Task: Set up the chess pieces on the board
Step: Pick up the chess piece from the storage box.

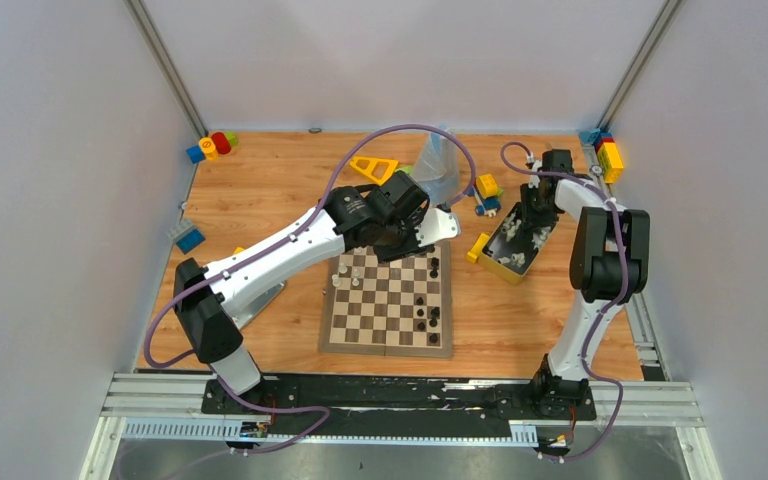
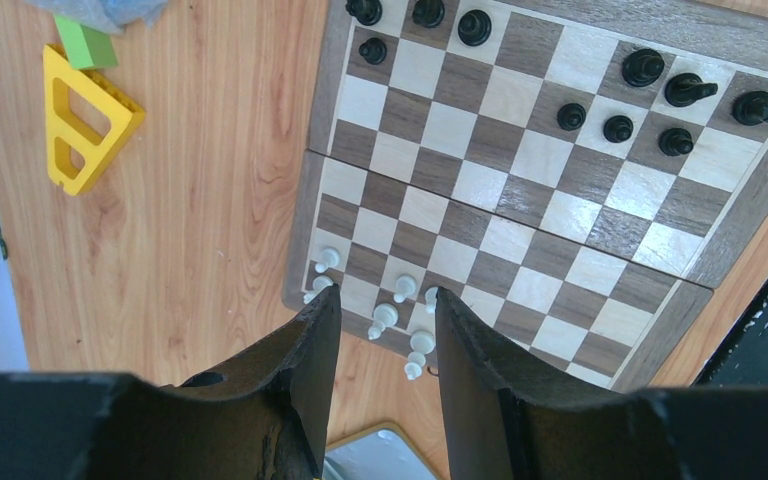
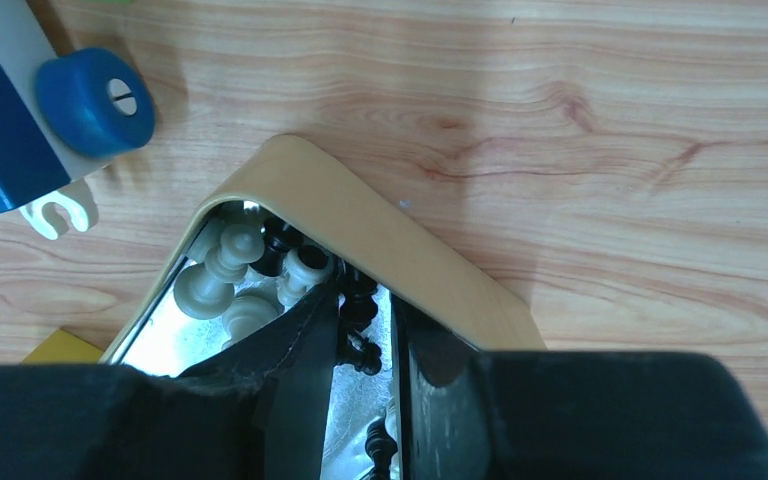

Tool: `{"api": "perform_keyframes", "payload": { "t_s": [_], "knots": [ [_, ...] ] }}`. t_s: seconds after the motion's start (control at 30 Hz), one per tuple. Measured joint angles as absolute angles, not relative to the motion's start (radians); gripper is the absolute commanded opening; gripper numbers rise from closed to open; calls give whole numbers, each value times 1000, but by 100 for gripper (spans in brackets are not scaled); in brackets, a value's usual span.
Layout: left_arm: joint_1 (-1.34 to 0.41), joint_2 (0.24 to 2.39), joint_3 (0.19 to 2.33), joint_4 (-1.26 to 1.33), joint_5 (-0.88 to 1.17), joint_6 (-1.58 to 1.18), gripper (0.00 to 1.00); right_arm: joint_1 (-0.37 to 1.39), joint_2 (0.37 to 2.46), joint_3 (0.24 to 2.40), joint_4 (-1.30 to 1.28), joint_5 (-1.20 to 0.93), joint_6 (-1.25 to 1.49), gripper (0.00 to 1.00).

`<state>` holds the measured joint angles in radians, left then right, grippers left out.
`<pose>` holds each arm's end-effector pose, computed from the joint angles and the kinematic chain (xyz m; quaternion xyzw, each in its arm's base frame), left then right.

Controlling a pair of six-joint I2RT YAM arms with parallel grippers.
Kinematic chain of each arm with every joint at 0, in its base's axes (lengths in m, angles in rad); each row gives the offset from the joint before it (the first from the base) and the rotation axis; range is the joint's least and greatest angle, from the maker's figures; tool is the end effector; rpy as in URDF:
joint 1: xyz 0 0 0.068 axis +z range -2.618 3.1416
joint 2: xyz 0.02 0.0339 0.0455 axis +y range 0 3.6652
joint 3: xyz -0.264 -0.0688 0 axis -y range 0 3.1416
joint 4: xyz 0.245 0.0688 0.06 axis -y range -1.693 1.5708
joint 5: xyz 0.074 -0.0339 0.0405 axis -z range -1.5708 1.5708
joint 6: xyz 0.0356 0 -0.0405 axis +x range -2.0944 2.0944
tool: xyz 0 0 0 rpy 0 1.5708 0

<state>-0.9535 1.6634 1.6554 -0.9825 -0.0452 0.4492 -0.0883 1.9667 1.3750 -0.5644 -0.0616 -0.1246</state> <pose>0.2039 -0.2844 0.3428 0.6132 0.7360 -0.0504 0.2824 0.4014 -0.0333 0.1700 -0.0241 0.9778 0.0081 0.2078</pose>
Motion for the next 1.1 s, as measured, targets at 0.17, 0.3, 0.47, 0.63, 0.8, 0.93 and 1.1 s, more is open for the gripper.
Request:
{"api": "perform_keyframes", "payload": {
  "t_s": [0.17, 0.3, 0.47, 0.63, 0.8, 0.93, 1.1],
  "knots": [
    [-953, 1663, 1655, -982, -42, 448, 48, -88, 1977, 1375, -564, -62, -126, 25],
    [-953, 1663, 1655, -982, -42, 447, 48, -88, 1977, 1375, -563, -63, -133, 19],
    [-953, 1663, 1651, -978, -46, 447, 48, -88, 1977, 1375, -564, -74, -141, 10],
    [-943, 1657, 1619, -950, -61, 432, 48, -88, 1955, 1372, -577, -106, -163, 3],
    [-887, 1629, 1607, -922, -36, 397, 49, -88, 1810, 1341, -600, -176, -214, 0],
    [-799, 1576, 1602, -877, 25, 353, 50, -86, 1657, 1328, -620, -257, -273, 0],
    [-709, 1533, 1603, -810, 139, 282, 54, -45, 1488, 1305, -679, -439, -347, 0]
  ]
}}
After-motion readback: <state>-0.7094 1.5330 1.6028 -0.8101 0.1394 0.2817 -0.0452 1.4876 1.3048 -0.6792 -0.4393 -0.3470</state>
